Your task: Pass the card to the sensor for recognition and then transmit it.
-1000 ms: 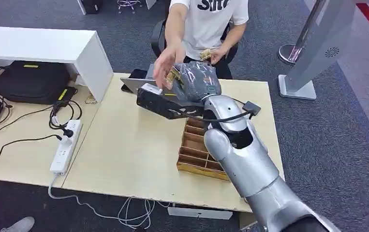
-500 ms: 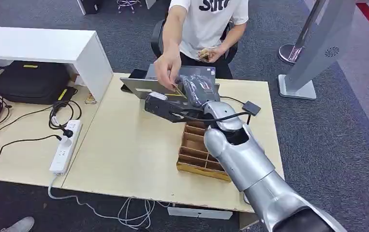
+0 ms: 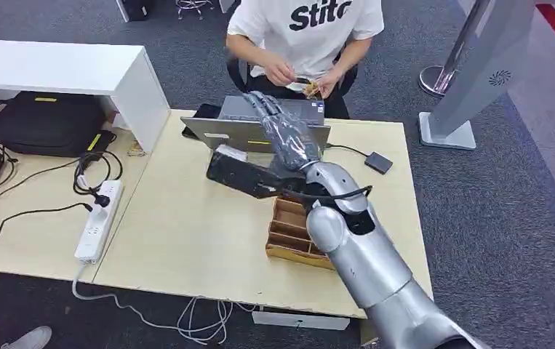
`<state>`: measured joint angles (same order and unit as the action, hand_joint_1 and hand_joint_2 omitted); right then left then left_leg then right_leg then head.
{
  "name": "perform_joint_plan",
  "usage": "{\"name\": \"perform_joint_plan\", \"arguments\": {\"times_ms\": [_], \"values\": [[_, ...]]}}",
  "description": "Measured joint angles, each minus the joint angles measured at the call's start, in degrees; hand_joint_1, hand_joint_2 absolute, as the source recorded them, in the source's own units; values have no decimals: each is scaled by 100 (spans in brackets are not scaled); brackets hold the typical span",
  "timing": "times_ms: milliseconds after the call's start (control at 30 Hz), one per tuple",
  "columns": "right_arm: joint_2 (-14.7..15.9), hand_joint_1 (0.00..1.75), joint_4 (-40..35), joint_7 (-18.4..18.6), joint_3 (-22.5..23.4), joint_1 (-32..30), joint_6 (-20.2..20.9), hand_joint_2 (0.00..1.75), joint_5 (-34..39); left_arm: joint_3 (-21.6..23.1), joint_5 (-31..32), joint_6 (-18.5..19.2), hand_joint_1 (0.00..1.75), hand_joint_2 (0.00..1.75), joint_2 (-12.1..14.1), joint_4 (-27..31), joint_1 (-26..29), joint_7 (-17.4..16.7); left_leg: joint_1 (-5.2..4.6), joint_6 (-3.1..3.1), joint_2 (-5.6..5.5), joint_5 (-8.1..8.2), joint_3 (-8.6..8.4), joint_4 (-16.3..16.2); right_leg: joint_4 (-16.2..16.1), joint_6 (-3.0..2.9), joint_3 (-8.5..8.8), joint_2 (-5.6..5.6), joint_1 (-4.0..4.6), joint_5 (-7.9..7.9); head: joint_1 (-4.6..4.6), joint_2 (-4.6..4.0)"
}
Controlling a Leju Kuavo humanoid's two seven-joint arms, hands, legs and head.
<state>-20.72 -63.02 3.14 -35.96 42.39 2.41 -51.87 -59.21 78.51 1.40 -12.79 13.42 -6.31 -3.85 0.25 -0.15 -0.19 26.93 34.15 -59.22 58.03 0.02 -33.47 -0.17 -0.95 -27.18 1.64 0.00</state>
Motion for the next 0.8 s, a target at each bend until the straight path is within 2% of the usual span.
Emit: {"name": "perform_joint_plan", "arguments": {"times_ms": [100, 133, 233, 300, 433, 500, 633, 800], "values": [[9, 0, -549, -675, 79, -588, 551, 175, 489, -33, -33, -2, 0, 175, 0, 0, 6, 24, 0, -2, 1, 3, 0, 0, -2, -3, -2, 0, 0, -3, 0, 0], [39, 0, -691, -905, 83, -767, 611, 175, 738, -35, -35, -2, 0, 175, 0, 0, 7, 24, 0, -2, 1, 4, 0, 0, -2, -3, -3, 0, 0, -3, 2, 0], [271, 0, -1146, -1382, 75, -1309, 522, 175, 1020, -46, -55, 7, 0, 175, 4, 0, 9, 33, 0, -1, -1, 4, 0, 0, -6, -3, 1, -4, 0, -4, 0, 0], [488, 0, -1462, -1549, 57, -1697, 355, 175, 994, -81, -79, 22, 0, 175, 13, 0, 15, 40, -1, 2, -3, 6, 1, 0, -7, -2, 3, -5, 0, -3, 0, 0], [901, 0, -1976, -1603, 15, -2258, -54, 175, 671, -164, -149, 61, 0, 175, 35, 0, 17, 48, -2, 3, 0, 7, 0, -2, -9, -1, 3, -5, -1, -3, 0, -2], [1062, 0, -2308, -1516, 15, -2640, -366, 175, 264, -227, -212, 55, 0, 175, 35, 0, 23, 48, -1, 5, -3, 8, 2, -2, -10, -1, 4, -8, 0, -3, 0, 0], [1237, 0, -2707, -1385, 72, -3126, -772, 175, -445, -334, -293, 33, 0, 175, 33, 0, 24, 48, -1, 7, 5, 13, 0, -1, -10, 0, 1, -2, 0, -6, 2, 0], [1342, 0, -2906, -1249, 192, -3591, -1150, 175, -974, -433, -356, 15, 0, 175, 31, 0, 25, 48, 1, 6, 5, 14, 0, 1, -9, -1, 1, -1, 1, -7, 2, 0]]}}
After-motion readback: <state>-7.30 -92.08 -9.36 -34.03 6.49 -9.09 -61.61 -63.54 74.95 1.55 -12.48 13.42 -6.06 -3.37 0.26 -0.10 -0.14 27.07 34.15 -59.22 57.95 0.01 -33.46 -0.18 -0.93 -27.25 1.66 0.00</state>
